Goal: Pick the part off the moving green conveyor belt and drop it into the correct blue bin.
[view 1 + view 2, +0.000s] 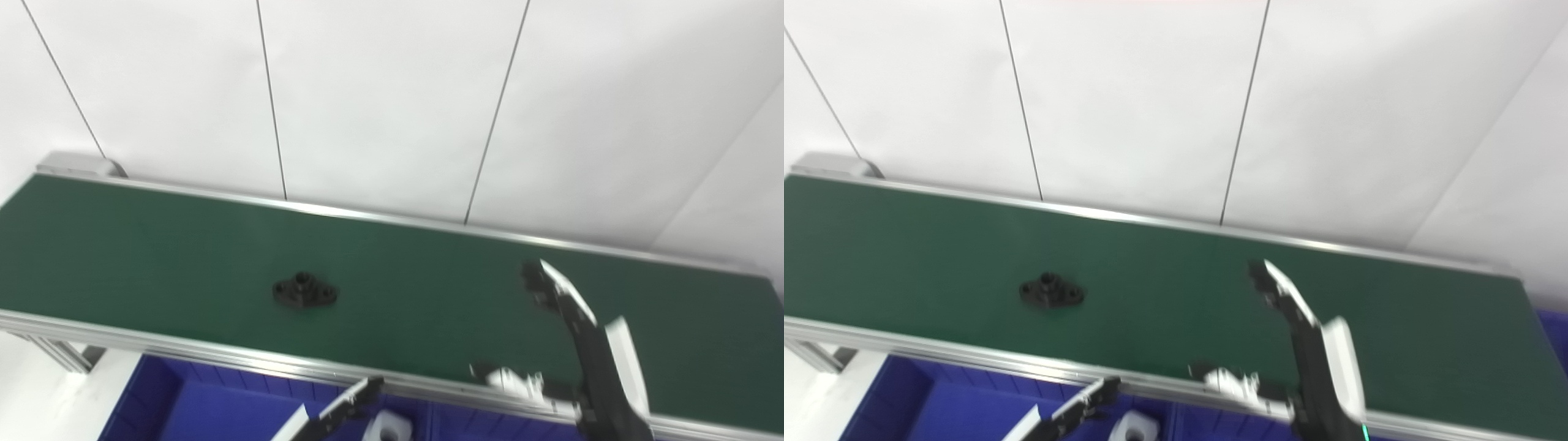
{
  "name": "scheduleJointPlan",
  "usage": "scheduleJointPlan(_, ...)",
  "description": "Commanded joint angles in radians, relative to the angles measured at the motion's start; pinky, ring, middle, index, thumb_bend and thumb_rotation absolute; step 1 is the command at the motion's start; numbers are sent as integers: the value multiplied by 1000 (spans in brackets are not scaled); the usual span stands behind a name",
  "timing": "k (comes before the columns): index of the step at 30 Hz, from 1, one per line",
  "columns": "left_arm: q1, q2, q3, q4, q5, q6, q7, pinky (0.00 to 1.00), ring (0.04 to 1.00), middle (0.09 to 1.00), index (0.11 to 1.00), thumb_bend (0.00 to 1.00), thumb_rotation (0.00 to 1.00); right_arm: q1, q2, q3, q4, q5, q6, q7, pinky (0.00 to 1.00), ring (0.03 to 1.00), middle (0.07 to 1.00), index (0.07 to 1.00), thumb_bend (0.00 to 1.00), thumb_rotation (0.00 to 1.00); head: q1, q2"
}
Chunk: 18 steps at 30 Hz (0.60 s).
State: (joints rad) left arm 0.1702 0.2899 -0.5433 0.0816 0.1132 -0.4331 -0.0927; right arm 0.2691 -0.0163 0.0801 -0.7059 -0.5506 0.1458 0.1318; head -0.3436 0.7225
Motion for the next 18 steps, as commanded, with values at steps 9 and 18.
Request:
scheduleJointPlan(9,16,-10,50,-48,-14,-36,-63,871,931,964,975,681,568,-203,-40,5,33,-51,152,104,705,789,818,844,794,342,-18,31)
scheduleJointPlan(18,28,-16,75,-52,-29,-36,-114,886,941,971,985,693,600,-339,-67,68,167,-141,214,143,705,789,824,841,811,366,-20,24)
